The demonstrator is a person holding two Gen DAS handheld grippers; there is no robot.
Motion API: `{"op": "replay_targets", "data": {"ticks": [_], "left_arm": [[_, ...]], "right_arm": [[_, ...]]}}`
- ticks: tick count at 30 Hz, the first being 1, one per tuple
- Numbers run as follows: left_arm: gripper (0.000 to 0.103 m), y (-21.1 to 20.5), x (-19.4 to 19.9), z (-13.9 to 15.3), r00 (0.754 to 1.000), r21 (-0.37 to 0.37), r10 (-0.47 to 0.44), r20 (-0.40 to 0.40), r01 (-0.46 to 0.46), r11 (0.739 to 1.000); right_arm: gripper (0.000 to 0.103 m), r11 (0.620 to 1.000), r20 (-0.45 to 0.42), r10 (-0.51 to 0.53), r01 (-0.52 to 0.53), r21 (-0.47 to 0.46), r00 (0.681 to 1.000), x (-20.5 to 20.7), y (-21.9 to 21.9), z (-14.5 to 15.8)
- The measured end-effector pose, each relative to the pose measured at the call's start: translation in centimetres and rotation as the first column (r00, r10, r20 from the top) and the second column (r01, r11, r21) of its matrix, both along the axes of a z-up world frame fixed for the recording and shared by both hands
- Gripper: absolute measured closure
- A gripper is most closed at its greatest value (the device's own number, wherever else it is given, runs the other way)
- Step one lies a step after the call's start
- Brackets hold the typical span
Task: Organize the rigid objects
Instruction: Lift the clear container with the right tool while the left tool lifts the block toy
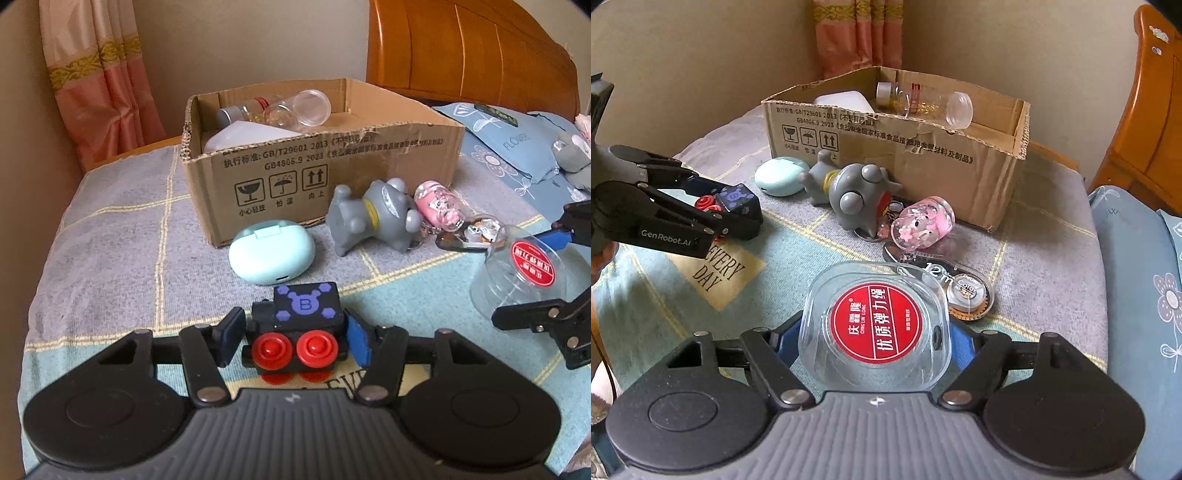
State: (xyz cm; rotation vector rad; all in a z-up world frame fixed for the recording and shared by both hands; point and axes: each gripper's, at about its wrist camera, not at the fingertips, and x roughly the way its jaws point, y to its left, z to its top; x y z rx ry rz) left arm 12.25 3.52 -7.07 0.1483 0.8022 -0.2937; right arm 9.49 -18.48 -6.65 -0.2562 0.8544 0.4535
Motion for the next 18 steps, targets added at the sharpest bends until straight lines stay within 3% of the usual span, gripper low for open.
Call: {"op": "replay_targets", "data": {"ticks": [10,18], "left_arm": [[0.050,-0.1,-0.2,0.6,0.999,0.029,-0.039,-0.035,0.040,0.999],[0.050,-0.1,-1.2,2.9,0.992,0.050,-0.109,-0.061,0.113,0.992]], "right_arm": [[0.023,0.999,-0.026,0.016,-0.016,-0.032,1.000,0.1,0.3,0.3],[0.023,0.998,-0.020,0.066,-0.066,-0.020,0.998,-0.3,-0.1,2.5]]}}
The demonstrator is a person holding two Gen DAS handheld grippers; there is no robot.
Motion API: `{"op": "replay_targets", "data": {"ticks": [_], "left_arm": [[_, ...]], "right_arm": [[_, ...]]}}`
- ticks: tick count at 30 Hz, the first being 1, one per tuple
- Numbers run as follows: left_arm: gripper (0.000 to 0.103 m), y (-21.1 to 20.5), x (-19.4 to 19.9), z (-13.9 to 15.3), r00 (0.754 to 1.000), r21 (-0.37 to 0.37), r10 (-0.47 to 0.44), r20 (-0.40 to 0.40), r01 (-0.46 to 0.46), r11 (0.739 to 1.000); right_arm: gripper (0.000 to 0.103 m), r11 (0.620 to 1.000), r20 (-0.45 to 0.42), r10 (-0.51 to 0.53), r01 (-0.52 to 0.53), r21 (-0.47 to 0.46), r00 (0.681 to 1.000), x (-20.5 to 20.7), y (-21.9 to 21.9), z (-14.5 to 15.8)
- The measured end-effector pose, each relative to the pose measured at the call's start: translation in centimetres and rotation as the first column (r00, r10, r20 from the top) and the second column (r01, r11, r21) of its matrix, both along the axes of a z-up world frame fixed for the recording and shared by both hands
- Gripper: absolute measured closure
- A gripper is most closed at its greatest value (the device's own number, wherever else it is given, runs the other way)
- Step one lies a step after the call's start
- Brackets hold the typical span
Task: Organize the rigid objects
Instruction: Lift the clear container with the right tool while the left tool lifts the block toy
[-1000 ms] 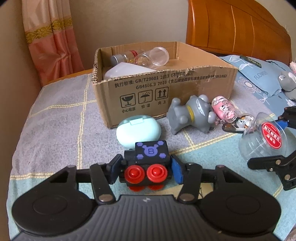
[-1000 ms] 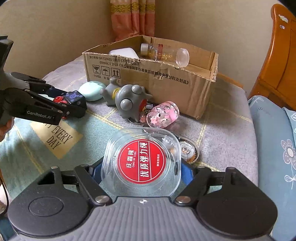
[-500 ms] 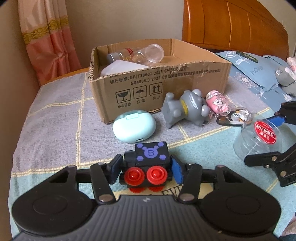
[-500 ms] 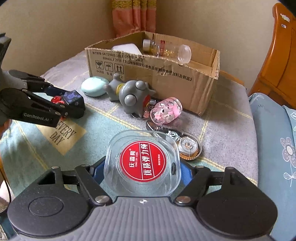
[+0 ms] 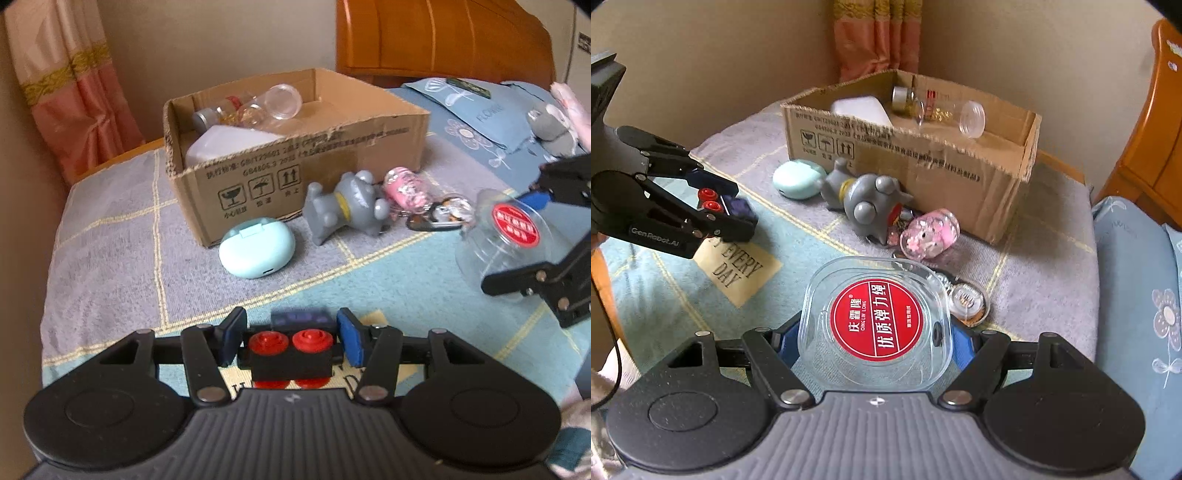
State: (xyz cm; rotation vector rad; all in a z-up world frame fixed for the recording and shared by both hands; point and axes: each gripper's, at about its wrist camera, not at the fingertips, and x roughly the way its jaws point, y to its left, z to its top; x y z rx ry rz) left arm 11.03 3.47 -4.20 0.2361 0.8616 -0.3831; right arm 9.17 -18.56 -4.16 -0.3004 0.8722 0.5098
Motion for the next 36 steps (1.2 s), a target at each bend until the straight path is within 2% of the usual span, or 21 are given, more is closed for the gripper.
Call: {"op": "replay_targets", "data": {"ticks": [1,2,3,5,7,9,11,13,16,17,20,24,26,30,33,36], "left_arm": [[0.055,0.0,-0.1,0.4,1.000,-0.001,-0.008,-0.002,0.008,1.000],[0.069,0.0,-0.2,0.7,1.000,-0.004,-0.018,-0.006,0.018,1.000],[0.076,0.1,-0.2,1.2,0.999,-0.011,-0.029,-0.013,0.029,1.000],[0.077,0.0,-0.1,2.0,0.999,-0.023,-0.042,-0.020,0.042,0.999],[0.077,-0.1,0.0,2.2,0.999,-0.003,-0.048,-0.014,0.048,0.999],[0.071,-0.3,-0.1,1.9,0.999,0.015,-0.048,-0.011,0.049,0.999],[0.055,-0.4,-0.3,1.4,0.999,0.027,-0.045,-0.025,0.045,0.999],[0.047,-0.2,-0.8,1.1,0.999,0.019,-0.044,-0.020,0.044,0.999],[0.026,0.2,-2.0,1.1,1.000,0.002,-0.025,-0.013,0.025,1.000],[0.022,0.3,-2.4,1.0,1.000,0.011,-0.020,0.000,0.020,1.000],[0.021,0.5,-3.9,0.6,1.000,0.035,0.001,0.013,-0.002,0.999],[0.021,1.1,-4.3,-1.1,0.996,-0.026,0.064,-0.058,-0.065,0.998],[0.021,1.3,-4.4,-2.1,0.991,-0.030,0.108,-0.083,-0.111,0.993],[0.022,1.7,-4.8,-2.2,0.985,-0.078,0.160,-0.072,-0.165,0.983],[0.025,1.8,-4.7,-2.3,0.977,-0.091,0.199,-0.077,-0.206,0.974],[0.040,1.4,-5.0,-2.3,0.977,-0.061,0.206,-0.050,-0.209,0.976]], "right_arm": [[0.023,1.000,0.001,0.008,-0.008,0.002,1.000,0.0,-0.1,0.4],[0.023,1.000,0.004,0.014,-0.014,0.005,1.000,0.0,-0.1,0.8],[0.023,1.000,0.009,0.021,-0.021,0.009,1.000,-0.1,-0.2,1.2],[0.023,0.999,0.016,0.033,-0.033,0.010,0.999,-0.1,-0.3,1.8],[0.023,0.999,0.032,0.035,-0.035,0.004,0.999,-0.1,-0.4,2.3],[0.023,0.999,0.042,0.034,-0.034,-0.001,0.999,0.0,-0.4,2.5],[0.023,1.000,0.040,0.023,-0.024,0.015,0.999,0.0,-0.5,2.4],[0.023,0.999,0.031,0.020,-0.021,0.031,0.999,0.0,-0.6,2.3],[0.023,0.999,0.026,0.018,-0.019,0.035,1.000,-0.1,-0.6,2.1],[0.023,0.999,0.024,0.017,-0.018,0.038,1.000,-0.2,-0.7,2.1],[0.023,0.999,0.023,0.019,-0.020,0.045,1.000,-0.3,-0.6,2.1],[0.023,0.999,0.025,0.020,-0.021,0.050,0.999,-0.3,-0.3,2.1],[0.023,0.999,0.028,0.021,-0.022,0.046,0.999,-0.3,-0.2,2.2],[0.023,0.999,0.030,0.027,-0.028,0.042,0.999,-0.4,0.0,2.2],[0.023,0.999,0.030,0.025,-0.026,0.041,0.999,-0.3,0.2,2.2],[0.023,0.999,0.031,0.025,-0.026,0.040,0.999,-0.2,0.3,2.2]]}}
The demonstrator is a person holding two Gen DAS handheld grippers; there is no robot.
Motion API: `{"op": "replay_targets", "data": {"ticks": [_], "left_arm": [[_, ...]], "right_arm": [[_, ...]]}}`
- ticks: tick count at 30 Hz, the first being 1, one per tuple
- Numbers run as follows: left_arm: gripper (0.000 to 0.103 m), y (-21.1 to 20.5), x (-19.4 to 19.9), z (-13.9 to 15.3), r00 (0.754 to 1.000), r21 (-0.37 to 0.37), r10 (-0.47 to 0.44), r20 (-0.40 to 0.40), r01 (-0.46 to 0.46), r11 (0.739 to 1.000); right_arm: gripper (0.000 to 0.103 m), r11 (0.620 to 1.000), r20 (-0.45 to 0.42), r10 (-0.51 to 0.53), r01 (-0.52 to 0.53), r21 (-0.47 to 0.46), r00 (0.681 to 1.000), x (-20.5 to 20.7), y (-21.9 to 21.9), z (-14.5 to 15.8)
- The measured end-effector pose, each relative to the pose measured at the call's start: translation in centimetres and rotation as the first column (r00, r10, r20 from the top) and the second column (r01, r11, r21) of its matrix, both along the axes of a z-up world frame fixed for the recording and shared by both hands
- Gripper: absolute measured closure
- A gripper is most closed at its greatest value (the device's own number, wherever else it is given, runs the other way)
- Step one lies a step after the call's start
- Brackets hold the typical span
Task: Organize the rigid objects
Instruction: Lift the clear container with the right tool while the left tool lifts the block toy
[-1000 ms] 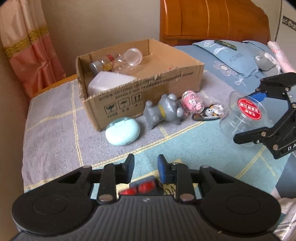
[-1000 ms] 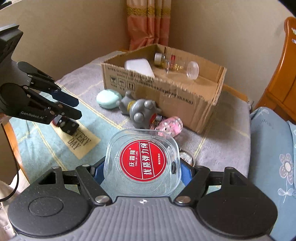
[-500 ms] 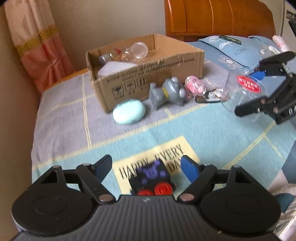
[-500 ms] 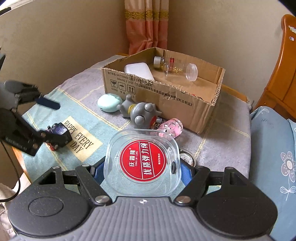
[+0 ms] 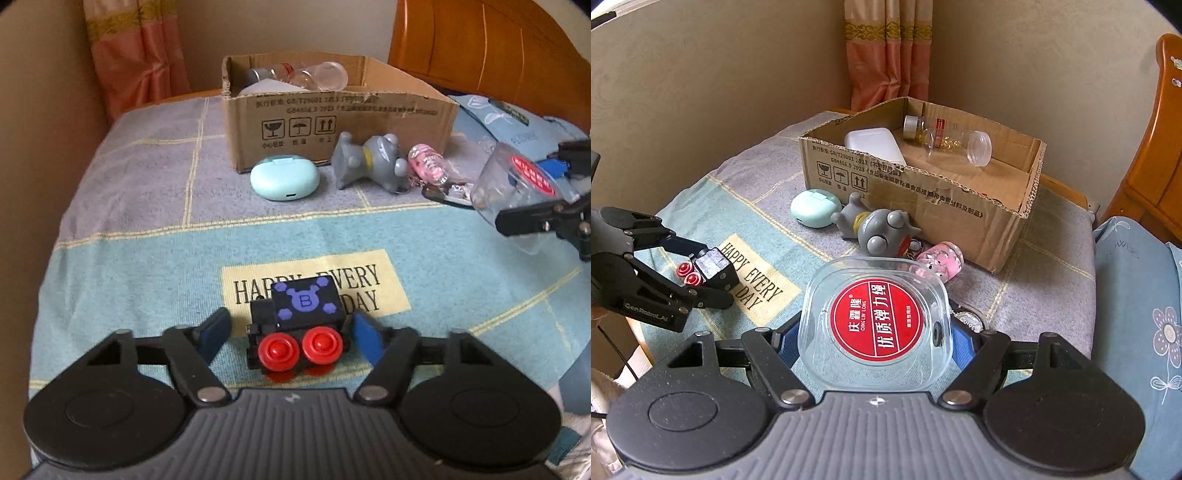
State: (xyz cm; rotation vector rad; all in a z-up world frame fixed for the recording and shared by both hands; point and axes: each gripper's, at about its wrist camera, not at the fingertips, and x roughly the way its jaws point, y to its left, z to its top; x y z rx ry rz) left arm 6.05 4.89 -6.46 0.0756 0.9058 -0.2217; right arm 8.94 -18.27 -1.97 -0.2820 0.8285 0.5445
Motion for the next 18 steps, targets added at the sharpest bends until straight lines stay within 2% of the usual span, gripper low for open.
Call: {"op": "replay_targets", "data": {"ticks": [2,4,11,18], "left_arm": [[0.048,0.0,0.1,0.1,1.000,-0.018,0.001,-0.001,-0.001,1.000],[0.050,0.1,0.4,0.1,1.000,-0.030,0.010,-0.006,-0.011,0.999],[0.050,0.2,0.6,0.5,1.000,-0.010,-0.022,-0.013,0.022,1.000],[0.050,0.5,1.4,2.6,0.997,0.001,-0.077,-0.004,0.077,0.997]], "right_arm": [[0.023,1.000,0.001,0.004,-0.004,-0.001,1.000,0.1,0.1,0.0],[0.023,1.000,0.003,0.005,-0.005,-0.001,1.000,0.2,0.2,0.1],[0.023,1.000,0.019,0.021,-0.021,-0.006,1.000,0.7,0.5,0.5],[0.023,0.999,0.055,0.034,-0.034,-0.013,0.998,1.7,0.5,1.8]]}}
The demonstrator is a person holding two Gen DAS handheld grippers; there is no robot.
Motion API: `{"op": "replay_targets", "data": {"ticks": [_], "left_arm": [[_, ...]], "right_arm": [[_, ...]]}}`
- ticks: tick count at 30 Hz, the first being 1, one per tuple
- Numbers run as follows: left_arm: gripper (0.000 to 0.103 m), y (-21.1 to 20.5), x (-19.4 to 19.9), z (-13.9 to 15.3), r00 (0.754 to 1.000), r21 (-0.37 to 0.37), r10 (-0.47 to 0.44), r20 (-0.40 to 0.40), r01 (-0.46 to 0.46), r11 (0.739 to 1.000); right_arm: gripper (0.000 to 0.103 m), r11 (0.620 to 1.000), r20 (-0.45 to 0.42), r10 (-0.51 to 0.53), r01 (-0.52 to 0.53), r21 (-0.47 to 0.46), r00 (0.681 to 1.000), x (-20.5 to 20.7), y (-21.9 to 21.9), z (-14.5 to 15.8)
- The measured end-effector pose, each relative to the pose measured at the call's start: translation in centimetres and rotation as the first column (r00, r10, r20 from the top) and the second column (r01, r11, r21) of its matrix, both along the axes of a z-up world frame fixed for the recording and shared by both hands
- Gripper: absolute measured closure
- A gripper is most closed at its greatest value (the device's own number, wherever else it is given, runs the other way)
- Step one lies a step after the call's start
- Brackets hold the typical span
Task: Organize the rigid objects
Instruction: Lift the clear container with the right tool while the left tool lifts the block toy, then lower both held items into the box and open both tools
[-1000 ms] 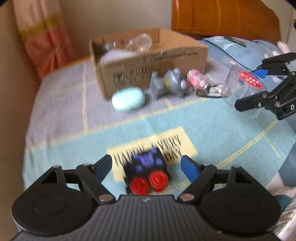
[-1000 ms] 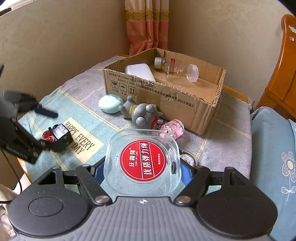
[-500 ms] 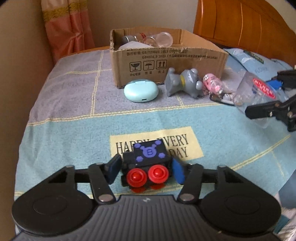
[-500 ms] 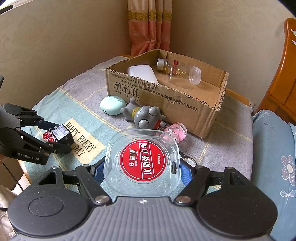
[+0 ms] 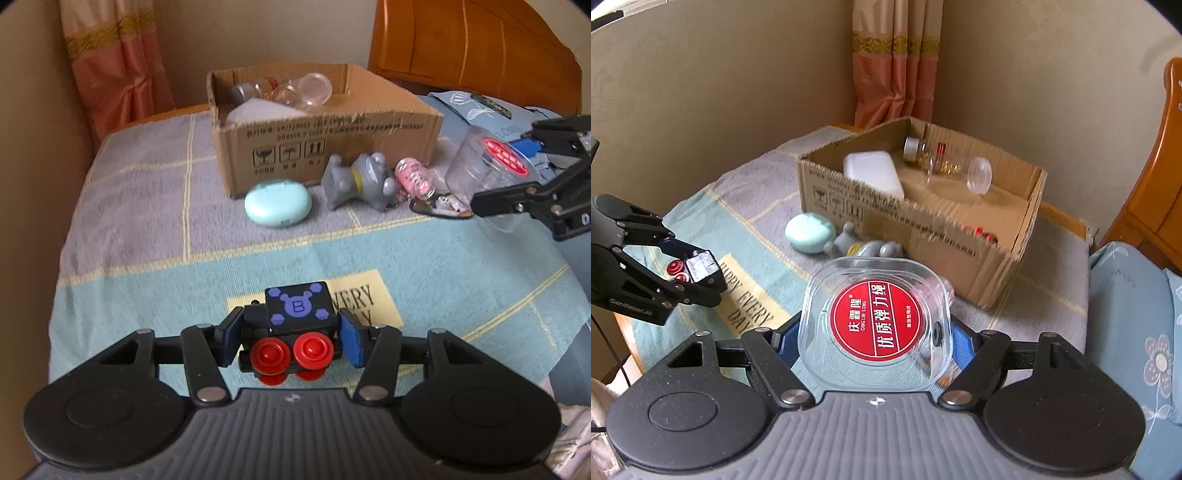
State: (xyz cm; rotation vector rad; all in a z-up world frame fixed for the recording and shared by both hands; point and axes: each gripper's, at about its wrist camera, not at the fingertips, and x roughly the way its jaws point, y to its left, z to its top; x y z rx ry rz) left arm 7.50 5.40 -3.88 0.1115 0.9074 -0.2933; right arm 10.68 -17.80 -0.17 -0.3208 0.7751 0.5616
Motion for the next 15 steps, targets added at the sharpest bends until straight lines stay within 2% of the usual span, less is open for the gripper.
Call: {"op": "replay_targets", "data": {"ticks": [7,15], "left_arm": [[0.050,0.1,1.9,3.6,0.998,-0.007,-0.062,0.032,0.062,0.998],[0.050,-0.5,6.3,7.2,0.992,-0.020,-0.104,0.077,0.105,0.994]], "right_arm": [[0.023,0.999,0.048,-0.014,0.013,0.039,0.999,2.8,-0.7,2.9],[0.023,0.998,0.070,-0.046,0.043,0.053,0.996,8.1,-1.0,4.8]]}}
